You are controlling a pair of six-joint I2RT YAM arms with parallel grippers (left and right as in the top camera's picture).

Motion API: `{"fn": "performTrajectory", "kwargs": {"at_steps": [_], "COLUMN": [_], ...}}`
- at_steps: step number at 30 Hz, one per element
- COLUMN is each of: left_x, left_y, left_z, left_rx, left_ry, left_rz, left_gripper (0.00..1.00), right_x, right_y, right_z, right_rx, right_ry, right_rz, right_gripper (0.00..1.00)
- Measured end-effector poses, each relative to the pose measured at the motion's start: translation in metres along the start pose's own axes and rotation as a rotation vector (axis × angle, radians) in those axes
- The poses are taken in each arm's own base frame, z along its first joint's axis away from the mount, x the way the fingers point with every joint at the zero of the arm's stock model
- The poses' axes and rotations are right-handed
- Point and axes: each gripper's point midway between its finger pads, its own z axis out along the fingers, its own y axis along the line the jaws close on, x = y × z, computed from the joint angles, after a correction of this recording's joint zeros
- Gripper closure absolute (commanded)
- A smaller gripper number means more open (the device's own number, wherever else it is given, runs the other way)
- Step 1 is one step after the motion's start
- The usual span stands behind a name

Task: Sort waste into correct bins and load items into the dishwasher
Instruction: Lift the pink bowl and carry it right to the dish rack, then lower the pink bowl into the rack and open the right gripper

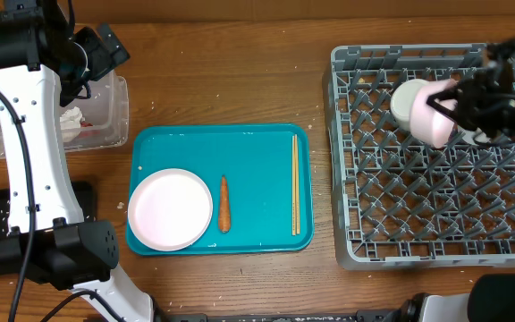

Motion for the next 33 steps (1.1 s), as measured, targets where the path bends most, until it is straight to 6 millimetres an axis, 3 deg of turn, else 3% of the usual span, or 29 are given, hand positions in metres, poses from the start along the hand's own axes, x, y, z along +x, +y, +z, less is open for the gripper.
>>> {"fn": "performTrajectory", "kwargs": {"at_steps": [5, 13, 25, 33], "left_x": [0.0, 0.0, 0.0, 0.0], "left_y": [0.0, 0.0, 0.0, 0.0], "left_z": [0.0, 0.0, 0.0, 0.0], "left_rx": [0.0, 0.0, 0.0, 0.0], "left_ry": [0.0, 0.0, 0.0, 0.0], "left_rz": [0.0, 0.0, 0.0, 0.0], "left_gripper": [0.0, 0.0, 0.0, 0.0], "right_x": [0.008, 0.022, 0.03, 0.031], "right_y": [-0.022, -0.033, -0.042, -0.06], "right_z": [0.007, 0.03, 0.039, 0.051], "right_rx": [-0.183, -0.365, -0.381, -0.354], "right_ry": [-0.025, -0.053, -0.049, -0.017], "right_rz": [0.024, -0.003, 0.0, 0.048], "right_gripper": [0.96, 0.96, 0.96, 0.96]}}
